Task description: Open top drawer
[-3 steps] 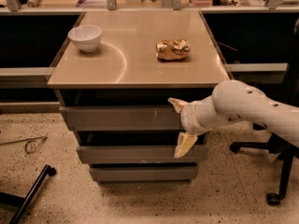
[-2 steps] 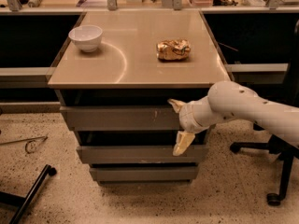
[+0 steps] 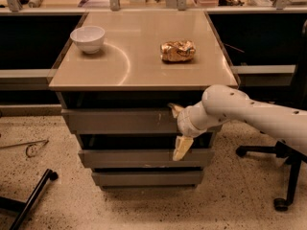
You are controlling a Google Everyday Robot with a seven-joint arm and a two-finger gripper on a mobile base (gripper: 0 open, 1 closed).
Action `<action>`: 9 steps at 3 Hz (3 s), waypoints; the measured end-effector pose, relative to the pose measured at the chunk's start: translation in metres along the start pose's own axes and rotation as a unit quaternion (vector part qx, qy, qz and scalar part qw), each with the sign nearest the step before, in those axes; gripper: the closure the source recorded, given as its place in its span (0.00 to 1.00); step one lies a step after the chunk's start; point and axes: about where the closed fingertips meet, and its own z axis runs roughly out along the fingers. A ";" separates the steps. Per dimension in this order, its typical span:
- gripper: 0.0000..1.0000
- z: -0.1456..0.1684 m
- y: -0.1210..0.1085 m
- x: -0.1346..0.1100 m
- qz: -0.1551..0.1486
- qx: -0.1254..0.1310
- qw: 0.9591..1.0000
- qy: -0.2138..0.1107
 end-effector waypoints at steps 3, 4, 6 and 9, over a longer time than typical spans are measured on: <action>0.00 -0.003 0.010 -0.013 0.011 -0.037 0.999 -0.001; 0.00 -0.008 0.021 -0.015 0.022 -0.048 0.999 -0.006; 0.00 -0.007 0.035 -0.019 0.032 -0.075 0.997 -0.015; 0.00 -0.016 0.043 -0.022 0.038 -0.073 0.996 -0.018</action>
Offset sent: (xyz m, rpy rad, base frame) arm -0.1006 0.0096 0.0024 -0.0540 0.4071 0.1286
